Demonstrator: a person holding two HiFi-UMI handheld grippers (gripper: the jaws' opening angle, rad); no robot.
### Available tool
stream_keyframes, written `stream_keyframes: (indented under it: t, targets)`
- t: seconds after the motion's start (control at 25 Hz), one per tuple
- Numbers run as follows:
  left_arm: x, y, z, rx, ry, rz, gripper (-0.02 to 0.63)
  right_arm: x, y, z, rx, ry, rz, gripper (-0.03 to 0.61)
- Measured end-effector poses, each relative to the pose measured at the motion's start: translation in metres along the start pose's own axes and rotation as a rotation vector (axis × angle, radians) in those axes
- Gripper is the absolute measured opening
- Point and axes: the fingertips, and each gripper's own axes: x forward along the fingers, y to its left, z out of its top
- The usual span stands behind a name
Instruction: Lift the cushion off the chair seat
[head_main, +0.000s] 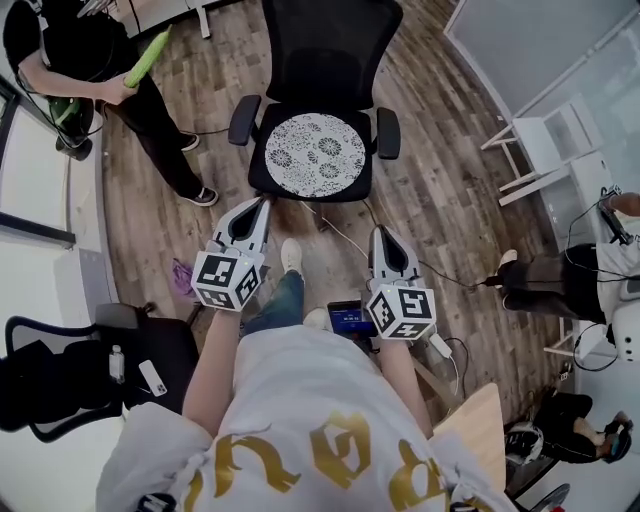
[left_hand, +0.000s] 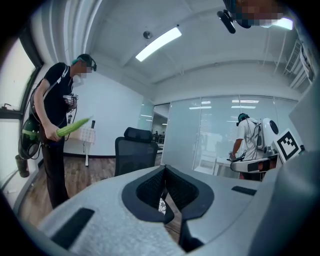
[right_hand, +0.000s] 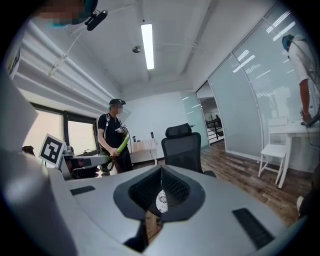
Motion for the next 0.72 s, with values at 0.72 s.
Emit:
stream_keyframes:
  t: [0.72]
  targets:
    - [0.214,0.126,-0.003,-0.068,0.133,-0.016,0.009,0.216,-0.090,0.018,0.054,0.109,-0.076,0.011]
